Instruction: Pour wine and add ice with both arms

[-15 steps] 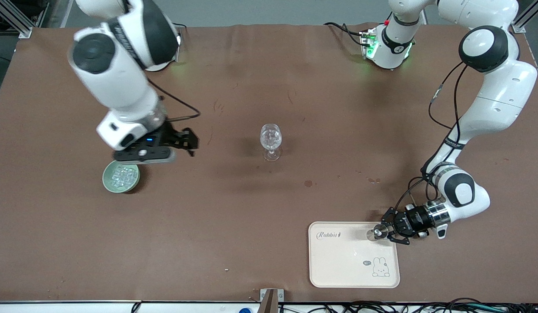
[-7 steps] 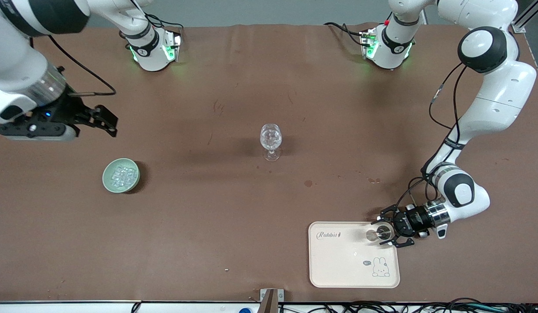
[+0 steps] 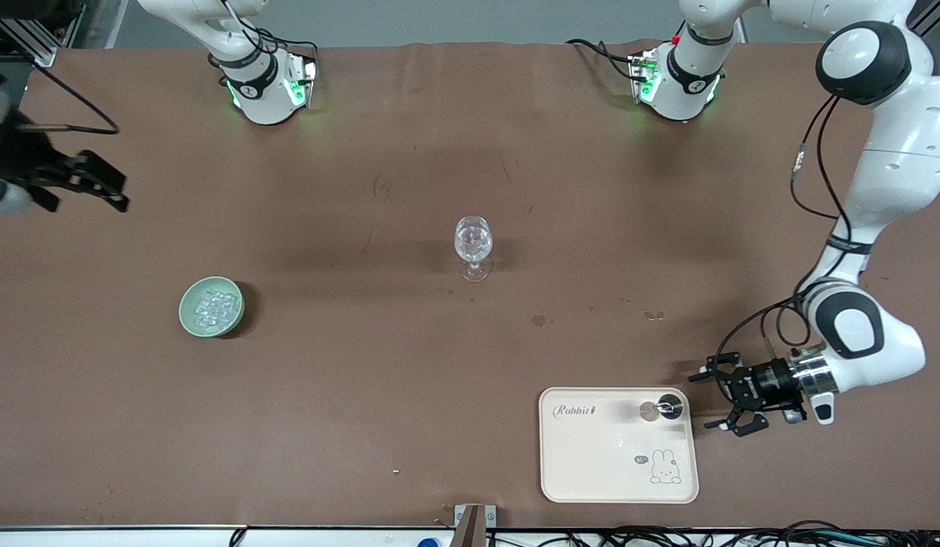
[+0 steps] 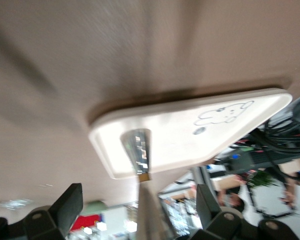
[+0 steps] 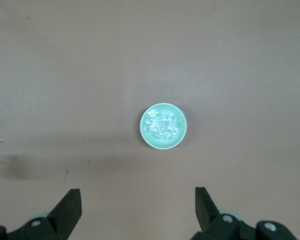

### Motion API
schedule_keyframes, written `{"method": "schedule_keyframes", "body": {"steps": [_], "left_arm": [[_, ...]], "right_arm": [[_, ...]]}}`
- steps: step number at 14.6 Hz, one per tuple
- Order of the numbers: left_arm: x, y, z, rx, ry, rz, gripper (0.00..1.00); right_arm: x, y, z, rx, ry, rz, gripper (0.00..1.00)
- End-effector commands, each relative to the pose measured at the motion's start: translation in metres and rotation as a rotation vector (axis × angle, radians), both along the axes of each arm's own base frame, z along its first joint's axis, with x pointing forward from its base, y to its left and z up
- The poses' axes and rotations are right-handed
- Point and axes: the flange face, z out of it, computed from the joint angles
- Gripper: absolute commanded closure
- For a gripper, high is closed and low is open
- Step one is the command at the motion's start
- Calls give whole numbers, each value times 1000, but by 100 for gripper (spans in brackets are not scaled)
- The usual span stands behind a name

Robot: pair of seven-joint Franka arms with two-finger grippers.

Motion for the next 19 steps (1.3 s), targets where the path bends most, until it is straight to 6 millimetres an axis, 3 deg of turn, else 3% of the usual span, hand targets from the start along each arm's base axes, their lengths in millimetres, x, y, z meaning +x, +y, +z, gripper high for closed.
{"method": "schedule_keyframes", "body": {"steps": [1,3,6,9,14,19], "left_arm": [[-14,13,24,77,24,-98,0],[-16,18,62,160,25,-167,0],[-22,15,127,320,-12,-315,0],[-31,-14,201,463,-85,-454,0],[-65,-75,322,702,-242,-719,0],[-121,-109,432,882,-401,-954,0]], "right_arm": [[-7,-20,21,-1,-1,10,0],[-9,-25,33,-3,-3,0,0],[-9,-20,25,-5,28,10,0],[-11,-11,-9,-7,69,21,0],[-14,-2,-10,-10,43,35,0],[-13,-14,-3,-2,32,13,0]]}}
